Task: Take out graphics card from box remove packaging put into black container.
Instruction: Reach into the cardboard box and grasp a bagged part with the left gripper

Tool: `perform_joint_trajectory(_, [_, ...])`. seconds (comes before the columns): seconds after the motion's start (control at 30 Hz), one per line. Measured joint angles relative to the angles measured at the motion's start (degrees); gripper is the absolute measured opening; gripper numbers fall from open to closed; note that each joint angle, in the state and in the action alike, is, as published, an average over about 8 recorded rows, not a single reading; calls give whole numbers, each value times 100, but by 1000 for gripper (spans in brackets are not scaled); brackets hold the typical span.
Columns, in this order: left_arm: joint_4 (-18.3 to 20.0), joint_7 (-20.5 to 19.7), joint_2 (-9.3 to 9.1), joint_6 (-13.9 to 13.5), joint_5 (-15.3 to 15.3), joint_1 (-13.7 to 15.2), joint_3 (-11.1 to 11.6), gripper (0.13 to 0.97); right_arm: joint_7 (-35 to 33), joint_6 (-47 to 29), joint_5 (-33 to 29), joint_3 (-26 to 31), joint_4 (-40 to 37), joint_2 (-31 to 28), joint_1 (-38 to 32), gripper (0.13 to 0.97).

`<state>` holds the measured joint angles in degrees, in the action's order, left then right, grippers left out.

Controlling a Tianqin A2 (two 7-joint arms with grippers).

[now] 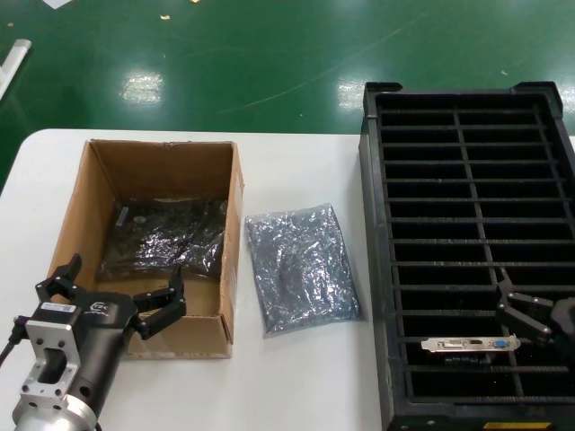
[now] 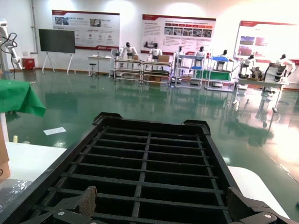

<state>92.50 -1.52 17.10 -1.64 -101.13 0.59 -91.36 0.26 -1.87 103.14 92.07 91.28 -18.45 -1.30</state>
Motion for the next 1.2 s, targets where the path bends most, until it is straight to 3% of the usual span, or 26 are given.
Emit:
perform_joint_trajectory(0.23, [8,-5,20,2,-2,-3,-12,966,0,0,0,0,0,0,0,966])
perform_joint_trajectory(0.33, [36,-37,167,32,-30,1,-116,966,0,0,0,0,0,0,0,966])
perform_joint_trajectory(0.43, [73,-65,532,103,-95,63,-378,966,0,0,0,0,0,0,0,966])
perform_joint_trajectory(0.57, [87,-108,1280,93,33,333,-845,966,0,0,0,0,0,0,0,966])
perform_joint_trajectory(0.63, [55,-149,1659,-52,323,563,-1030,966,0,0,0,0,0,0,0,966])
perform_joint_trajectory(0.73, [-114,-203,2108,-458,1042,1048,-1218,966,0,0,0,0,0,0,0,966])
perform_joint_trajectory(0.87, [-608,-230,2394,-1145,2130,1900,-1467,966,0,0,0,0,0,0,0,966])
perform_joint_trajectory(1.0, [-1349,-237,2334,-1876,3130,2850,-1823,966,0,0,0,0,0,0,0,966])
perform_joint_trajectory(1.1, [-2028,-143,2130,-2454,3765,3549,-2156,966,0,0,0,0,0,0,0,966])
perform_joint_trajectory(1.2, [-2762,92,1864,-2967,4213,4169,-2495,966,0,0,0,0,0,0,0,966])
